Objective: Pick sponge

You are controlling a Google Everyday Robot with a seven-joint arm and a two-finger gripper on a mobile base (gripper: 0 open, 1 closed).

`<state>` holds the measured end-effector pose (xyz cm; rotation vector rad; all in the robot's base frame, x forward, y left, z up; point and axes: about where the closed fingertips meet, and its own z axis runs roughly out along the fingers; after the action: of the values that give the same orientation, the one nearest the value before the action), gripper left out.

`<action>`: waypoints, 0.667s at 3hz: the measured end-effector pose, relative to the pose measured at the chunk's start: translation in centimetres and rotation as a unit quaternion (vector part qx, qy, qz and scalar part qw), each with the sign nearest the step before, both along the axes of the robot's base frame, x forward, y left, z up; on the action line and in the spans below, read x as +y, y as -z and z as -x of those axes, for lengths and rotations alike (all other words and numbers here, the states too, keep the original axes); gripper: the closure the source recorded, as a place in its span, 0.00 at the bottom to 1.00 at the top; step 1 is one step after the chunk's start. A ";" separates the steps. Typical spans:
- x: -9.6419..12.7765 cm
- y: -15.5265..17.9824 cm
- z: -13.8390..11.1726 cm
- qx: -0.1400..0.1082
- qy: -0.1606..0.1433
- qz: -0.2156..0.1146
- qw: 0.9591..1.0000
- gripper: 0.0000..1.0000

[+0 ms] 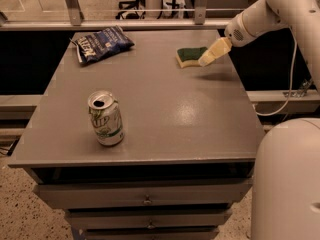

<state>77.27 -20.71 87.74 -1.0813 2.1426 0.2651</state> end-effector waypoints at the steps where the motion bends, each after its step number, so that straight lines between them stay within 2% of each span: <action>1: 0.7 1.4 -0.5 0.016 0.002 0.001 1.000 0.00; 2: 1.5 2.5 -0.9 0.035 0.004 0.000 0.999 0.17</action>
Offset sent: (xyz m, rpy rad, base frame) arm 0.0148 0.0186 -0.0280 0.0038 0.1063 -0.0219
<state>78.14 -19.20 85.23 -1.0765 2.2088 0.3035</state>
